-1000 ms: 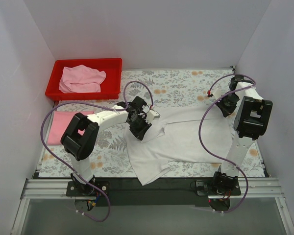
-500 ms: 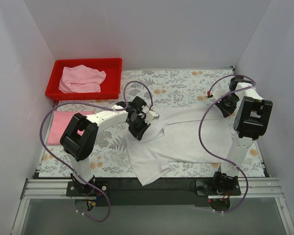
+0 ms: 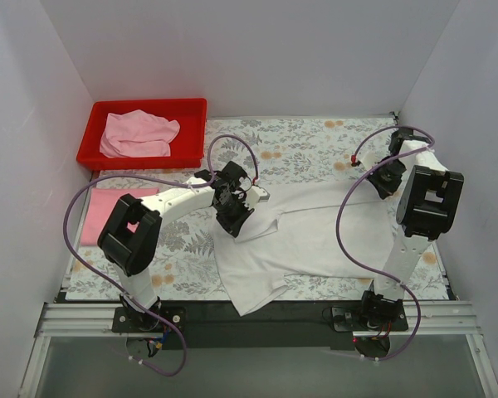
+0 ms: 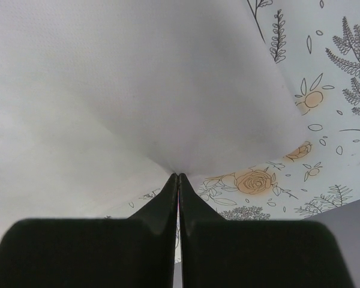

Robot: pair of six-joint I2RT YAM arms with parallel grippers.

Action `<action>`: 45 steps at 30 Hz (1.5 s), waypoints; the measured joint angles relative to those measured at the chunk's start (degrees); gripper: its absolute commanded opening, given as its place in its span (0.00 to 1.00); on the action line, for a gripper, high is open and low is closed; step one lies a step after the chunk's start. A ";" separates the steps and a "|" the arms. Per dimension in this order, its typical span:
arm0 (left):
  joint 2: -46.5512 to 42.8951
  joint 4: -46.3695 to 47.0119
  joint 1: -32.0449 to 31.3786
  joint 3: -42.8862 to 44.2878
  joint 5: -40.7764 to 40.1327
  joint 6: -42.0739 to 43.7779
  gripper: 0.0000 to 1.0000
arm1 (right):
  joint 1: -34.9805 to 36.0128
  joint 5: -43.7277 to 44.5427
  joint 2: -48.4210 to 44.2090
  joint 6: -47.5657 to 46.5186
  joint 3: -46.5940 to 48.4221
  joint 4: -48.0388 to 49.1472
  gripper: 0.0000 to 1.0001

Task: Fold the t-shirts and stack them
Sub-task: Fold the tshirt

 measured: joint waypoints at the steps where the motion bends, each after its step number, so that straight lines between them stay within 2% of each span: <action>1: -0.04 -0.02 0.00 0.00 -0.02 0.02 0.00 | 0.00 0.00 -0.09 -0.02 0.00 0.00 0.01; 22: -4.52 -3.02 0.00 0.98 -0.09 0.22 0.00 | 0.00 0.26 -3.72 -1.11 -5.25 -0.17 0.01; 30: -4.52 -2.69 0.02 -1.22 -0.33 1.07 0.00 | 0.00 0.28 -3.72 -1.40 -6.47 -0.13 0.01; 31: -4.50 -2.69 0.00 -1.53 -0.37 1.09 0.01 | 0.00 0.31 -3.72 -1.38 -6.58 -0.15 0.08; 33: -4.46 -2.54 0.04 -2.01 -0.55 1.22 0.14 | 0.00 0.66 -3.67 -1.27 -6.69 -0.17 0.23; 34: -4.37 -2.60 0.20 -2.03 -0.61 1.31 0.21 | 0.00 0.81 -3.67 -1.07 -6.69 -0.17 0.35; 35: -4.31 -2.56 0.42 -2.01 -0.63 1.38 0.30 | -0.02 0.81 -3.67 -0.68 -6.58 -0.26 0.40; 36: -4.24 -2.64 0.70 -1.95 -0.44 1.25 0.31 | -0.07 0.76 -3.58 -0.48 -6.23 -0.46 0.43; 40: -3.69 -3.17 3.56 0.13 0.37 0.46 0.34 | -0.37 -1.66 -2.78 1.84 -1.53 -1.68 0.42; 45: -1.42 1.01 7.48 3.10 0.28 -1.60 0.33 | 0.11 -4.72 -2.71 6.67 2.91 -1.73 0.31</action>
